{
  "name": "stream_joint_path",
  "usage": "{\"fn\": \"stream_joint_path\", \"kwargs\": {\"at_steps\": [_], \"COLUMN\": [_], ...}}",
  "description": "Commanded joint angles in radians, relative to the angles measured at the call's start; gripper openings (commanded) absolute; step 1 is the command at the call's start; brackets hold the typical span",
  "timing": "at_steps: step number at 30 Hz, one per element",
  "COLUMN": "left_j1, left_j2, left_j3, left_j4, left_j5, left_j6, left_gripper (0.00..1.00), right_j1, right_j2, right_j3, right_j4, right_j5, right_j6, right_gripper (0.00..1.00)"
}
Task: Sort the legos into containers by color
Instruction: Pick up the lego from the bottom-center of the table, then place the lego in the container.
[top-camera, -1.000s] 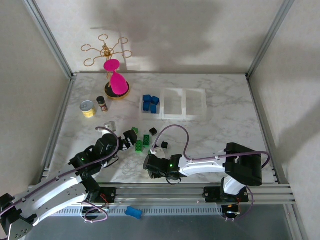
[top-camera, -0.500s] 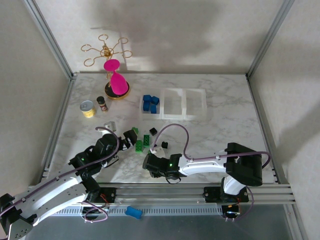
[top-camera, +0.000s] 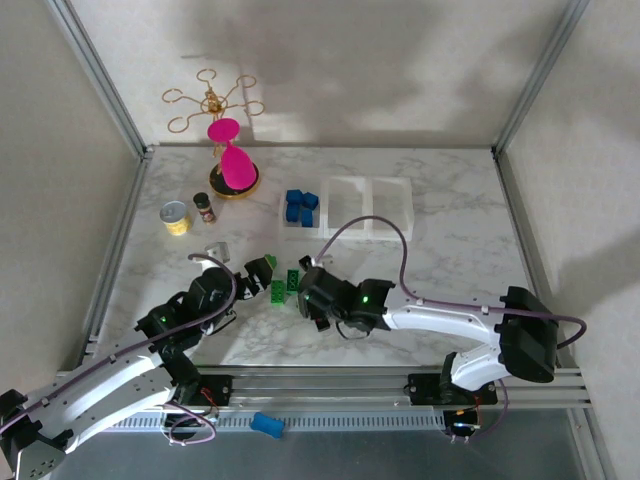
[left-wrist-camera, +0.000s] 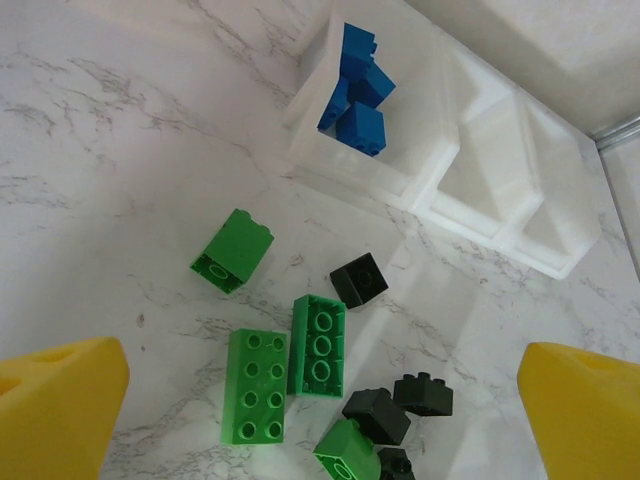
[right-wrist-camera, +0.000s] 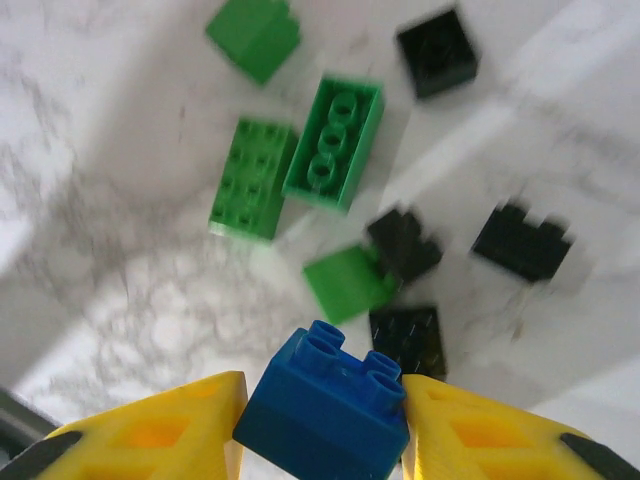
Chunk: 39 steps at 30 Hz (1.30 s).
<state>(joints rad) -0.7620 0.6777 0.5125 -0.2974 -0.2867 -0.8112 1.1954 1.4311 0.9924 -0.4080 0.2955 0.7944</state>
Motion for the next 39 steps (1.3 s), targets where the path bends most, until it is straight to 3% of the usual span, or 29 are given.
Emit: {"fn": "stream_joint_path", "kwargs": {"at_steps": [1, 10, 25, 32, 39], "left_j1": [0.012, 0.074, 0.165, 0.173, 0.174], "left_j2": [0.009, 0.085, 0.183, 0.196, 0.204], "left_j3": [0.032, 0.034, 0.053, 0.049, 0.082], "left_j4": [0.004, 0.071, 0.138, 0.133, 0.089], "left_j5": [-0.023, 0.008, 0.037, 0.039, 0.035], "left_j6": [0.024, 0.061, 0.109, 0.104, 0.098], "left_gripper": [1.00, 0.99, 1.00, 1.00, 1.00], "right_j1": [-0.094, -0.297, -0.417, -0.422, -0.420], "right_j2": [0.004, 0.257, 0.719, 0.771, 0.652], "right_j3": [0.079, 0.319, 0.696, 0.762, 0.700], "right_j4": [0.005, 0.125, 0.183, 0.172, 0.196], "right_j5": [0.016, -0.025, 0.060, 0.065, -0.015], "right_j6": [-0.126, -0.324, -0.481, -0.509, -0.511], "right_gripper": [0.42, 0.41, 0.41, 0.54, 0.61]}}
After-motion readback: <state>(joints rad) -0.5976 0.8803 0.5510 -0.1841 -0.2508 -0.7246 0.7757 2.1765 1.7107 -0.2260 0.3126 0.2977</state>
